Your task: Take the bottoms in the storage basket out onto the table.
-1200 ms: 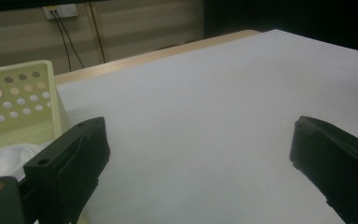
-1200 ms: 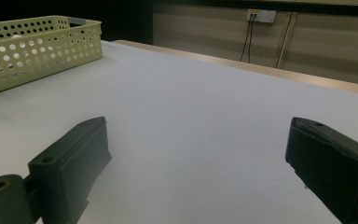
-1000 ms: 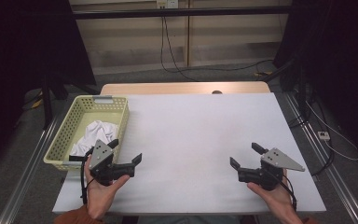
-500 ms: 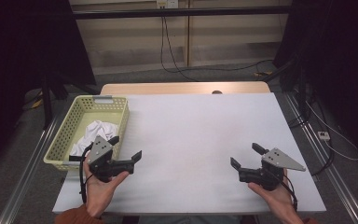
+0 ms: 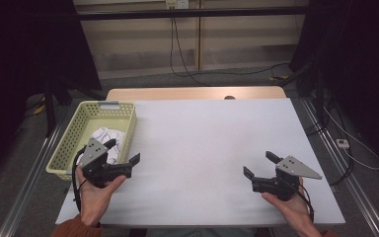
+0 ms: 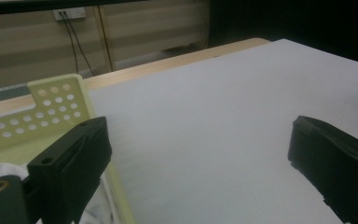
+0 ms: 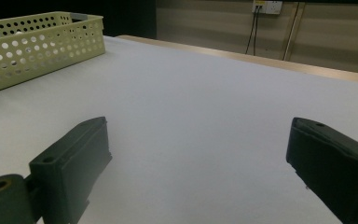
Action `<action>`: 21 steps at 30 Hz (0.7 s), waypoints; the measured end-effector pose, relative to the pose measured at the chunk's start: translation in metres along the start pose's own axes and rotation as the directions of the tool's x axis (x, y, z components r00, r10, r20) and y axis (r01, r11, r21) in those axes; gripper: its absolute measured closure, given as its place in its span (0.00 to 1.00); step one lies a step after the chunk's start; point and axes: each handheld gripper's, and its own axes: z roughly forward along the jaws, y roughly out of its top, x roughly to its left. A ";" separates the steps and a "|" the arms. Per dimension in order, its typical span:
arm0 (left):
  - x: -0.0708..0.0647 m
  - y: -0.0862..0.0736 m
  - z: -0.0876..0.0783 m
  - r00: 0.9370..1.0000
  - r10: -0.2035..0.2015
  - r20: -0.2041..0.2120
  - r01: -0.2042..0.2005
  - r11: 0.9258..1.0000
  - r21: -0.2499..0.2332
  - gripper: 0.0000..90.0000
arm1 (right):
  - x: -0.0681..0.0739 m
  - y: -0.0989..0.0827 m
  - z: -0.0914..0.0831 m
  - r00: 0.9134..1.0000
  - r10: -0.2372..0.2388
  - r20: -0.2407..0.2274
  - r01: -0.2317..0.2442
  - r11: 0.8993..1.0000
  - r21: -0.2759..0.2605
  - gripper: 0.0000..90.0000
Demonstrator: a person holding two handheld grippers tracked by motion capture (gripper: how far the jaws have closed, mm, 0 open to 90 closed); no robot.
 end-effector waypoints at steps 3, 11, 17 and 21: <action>0.004 0.004 0.000 1.000 0.008 -0.008 -0.008 1.000 0.004 0.05 | -0.001 0.000 0.001 1.000 0.004 -0.001 -0.004 1.000 0.002 0.07; 0.012 0.010 -0.003 1.000 0.008 -0.005 -0.008 1.000 0.029 0.05 | 0.000 0.000 0.001 1.000 0.005 0.004 -0.005 1.000 0.005 0.07; 0.023 0.014 -0.008 0.999 -0.027 -0.019 0.028 0.998 0.049 0.06 | 0.002 0.001 0.003 1.000 -0.003 -0.002 0.003 1.000 0.006 0.07; 0.032 0.018 -0.014 0.999 -0.044 -0.025 0.045 0.998 0.037 0.06 | 0.003 0.001 0.003 1.000 -0.003 -0.002 0.003 1.000 0.008 0.07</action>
